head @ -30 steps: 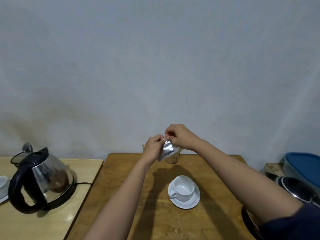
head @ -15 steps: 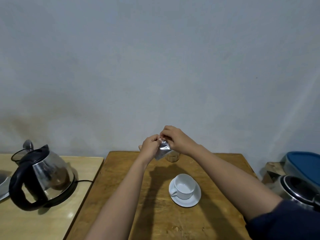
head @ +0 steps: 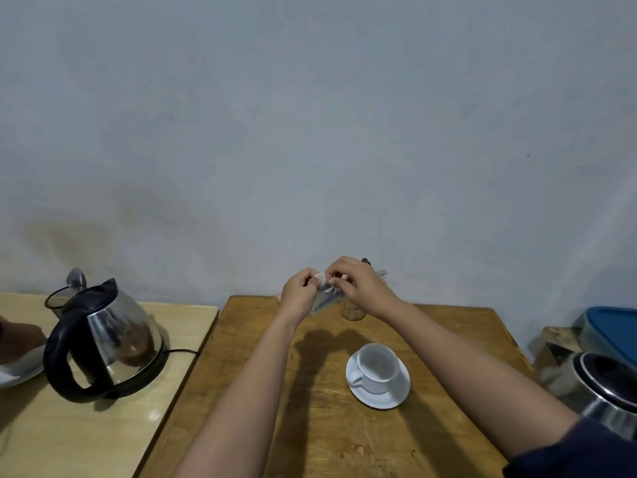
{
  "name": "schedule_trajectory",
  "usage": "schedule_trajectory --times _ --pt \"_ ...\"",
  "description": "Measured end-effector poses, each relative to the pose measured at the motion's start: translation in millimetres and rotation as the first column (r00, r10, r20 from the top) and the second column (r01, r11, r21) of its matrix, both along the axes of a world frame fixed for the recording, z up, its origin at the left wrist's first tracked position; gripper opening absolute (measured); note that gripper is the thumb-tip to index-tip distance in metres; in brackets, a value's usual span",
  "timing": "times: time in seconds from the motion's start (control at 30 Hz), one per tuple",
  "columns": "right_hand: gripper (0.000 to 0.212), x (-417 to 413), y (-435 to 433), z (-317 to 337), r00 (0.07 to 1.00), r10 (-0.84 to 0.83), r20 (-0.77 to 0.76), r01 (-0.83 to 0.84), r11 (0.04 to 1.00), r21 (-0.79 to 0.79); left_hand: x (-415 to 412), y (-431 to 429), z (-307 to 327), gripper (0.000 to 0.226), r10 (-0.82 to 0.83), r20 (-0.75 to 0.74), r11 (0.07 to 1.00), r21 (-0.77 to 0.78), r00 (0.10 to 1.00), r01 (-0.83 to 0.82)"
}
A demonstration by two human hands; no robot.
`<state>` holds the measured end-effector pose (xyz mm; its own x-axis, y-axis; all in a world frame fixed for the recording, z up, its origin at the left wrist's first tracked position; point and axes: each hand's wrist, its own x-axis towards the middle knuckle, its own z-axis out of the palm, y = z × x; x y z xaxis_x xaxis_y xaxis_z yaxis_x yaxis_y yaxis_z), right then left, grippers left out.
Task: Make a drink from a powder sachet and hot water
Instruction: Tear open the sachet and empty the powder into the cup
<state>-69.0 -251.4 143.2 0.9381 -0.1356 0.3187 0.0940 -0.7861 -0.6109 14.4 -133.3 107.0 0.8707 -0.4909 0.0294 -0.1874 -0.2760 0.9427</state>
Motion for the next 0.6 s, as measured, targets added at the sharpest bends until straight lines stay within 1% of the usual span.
schedule_trajectory --times 0.1,0.17,0.23,0.3,0.37,0.5,0.6 --pt "0.012 -1 -2 6 0.999 -0.048 0.011 0.047 0.996 0.079 -4 5 4 0.024 -0.060 0.028 0.998 -0.007 0.998 0.060" --pt "0.012 -2 -6 10 0.997 -0.079 0.019 0.076 0.988 0.134 -9 10 11 0.016 -0.142 -0.007 0.988 -0.063 0.990 0.142" --pt "0.011 -3 -8 14 0.995 -0.094 0.027 0.088 0.982 0.169 -11 14 15 0.017 -0.217 -0.022 0.974 -0.072 0.976 0.215" --pt "0.010 -3 -7 18 0.994 -0.111 0.023 0.105 0.977 0.187 -14 16 17 0.017 -0.239 -0.013 0.970 -0.047 0.971 0.238" --pt "0.009 -2 -6 20 0.992 -0.127 0.019 0.121 0.974 0.189 -16 16 18 0.015 -0.223 -0.018 0.971 -0.086 0.975 0.221" --pt "0.008 -2 -3 23 0.992 -0.124 0.018 0.118 0.971 0.208 -19 16 15 0.018 -0.143 -0.075 0.966 -0.227 0.987 0.122" --pt "0.008 -1 0 22 0.993 -0.117 0.017 0.111 0.971 0.211 -19 17 11 0.018 -0.139 -0.188 0.943 -0.325 0.972 0.072"
